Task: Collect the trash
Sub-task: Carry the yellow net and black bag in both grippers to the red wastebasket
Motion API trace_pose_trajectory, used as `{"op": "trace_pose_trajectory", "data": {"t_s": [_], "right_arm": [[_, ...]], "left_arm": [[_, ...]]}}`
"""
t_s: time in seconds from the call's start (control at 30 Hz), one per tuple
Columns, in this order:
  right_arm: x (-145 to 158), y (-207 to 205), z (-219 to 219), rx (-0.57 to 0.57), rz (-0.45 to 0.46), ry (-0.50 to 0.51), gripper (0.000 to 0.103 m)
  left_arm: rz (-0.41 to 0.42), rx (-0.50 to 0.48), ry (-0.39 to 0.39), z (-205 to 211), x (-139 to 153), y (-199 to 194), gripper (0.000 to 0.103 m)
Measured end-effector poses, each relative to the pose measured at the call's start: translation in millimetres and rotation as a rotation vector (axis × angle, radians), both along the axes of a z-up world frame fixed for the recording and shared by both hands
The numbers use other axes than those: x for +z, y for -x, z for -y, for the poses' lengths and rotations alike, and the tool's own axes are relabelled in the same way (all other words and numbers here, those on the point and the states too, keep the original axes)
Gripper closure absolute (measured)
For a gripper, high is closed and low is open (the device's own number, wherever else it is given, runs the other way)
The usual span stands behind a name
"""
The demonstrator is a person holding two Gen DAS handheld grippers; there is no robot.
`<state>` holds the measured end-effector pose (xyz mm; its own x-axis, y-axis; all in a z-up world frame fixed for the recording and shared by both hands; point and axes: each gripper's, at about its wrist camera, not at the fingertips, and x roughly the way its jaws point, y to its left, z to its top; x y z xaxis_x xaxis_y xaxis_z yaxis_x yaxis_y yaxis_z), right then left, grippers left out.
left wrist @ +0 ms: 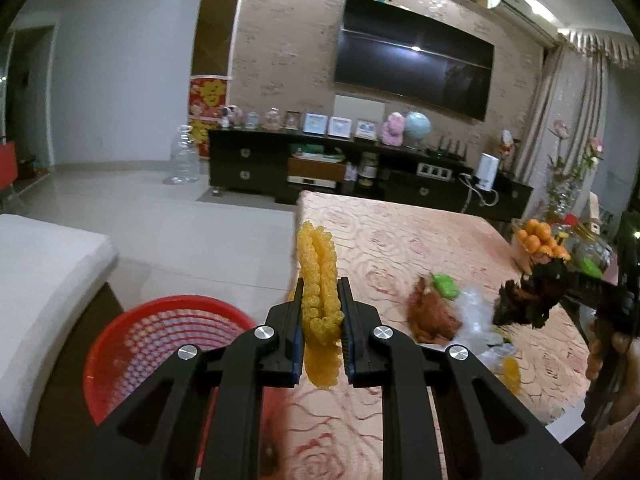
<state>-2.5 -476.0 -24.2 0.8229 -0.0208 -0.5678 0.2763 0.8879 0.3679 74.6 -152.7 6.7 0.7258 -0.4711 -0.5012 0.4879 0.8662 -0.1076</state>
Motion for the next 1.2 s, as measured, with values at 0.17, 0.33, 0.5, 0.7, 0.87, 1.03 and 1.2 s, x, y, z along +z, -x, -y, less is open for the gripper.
{"op": "trace_pose_trajectory", "data": {"t_s": [0.17,0.33,0.5,0.7,0.87,1.03,1.2], "right_arm": [[5.9,-32.1,-52.9,0.147,-0.011,0.027,0.059],[14.3,-60.4,-102.7,0.287,-0.021,0.021,0.059],[33.8,-96.2,-155.0,0.44,-0.015,0.032,0.059],[31.3,-119.9,-202.7,0.573,-0.006,0.028,0.058],[13.0,-138.1,-231.8,0.632,-0.067,0.044,0.058],[-1.3,-150.2,-248.2,0.668,-0.112,0.043,0.057],[-12.2,-152.1,-257.4,0.671,-0.14,0.019,0.041]], "left_arm": [[-0.01,0.07,-0.03,-31.0,6.1,-11.1,0.089],[-0.024,0.141,-0.059,-60.4,2.7,-18.8,0.089],[-0.06,0.209,-0.05,-87.4,-6.4,-28.2,0.089],[-0.134,0.249,-0.053,-102.9,-28.5,-41.1,0.089],[-0.173,0.256,-0.085,-106.0,-42.2,-49.6,0.089],[-0.193,0.257,-0.094,-109.1,-47.9,-51.9,0.089],[-0.208,0.265,-0.083,-113.0,-48.0,-56.4,0.081]]}}
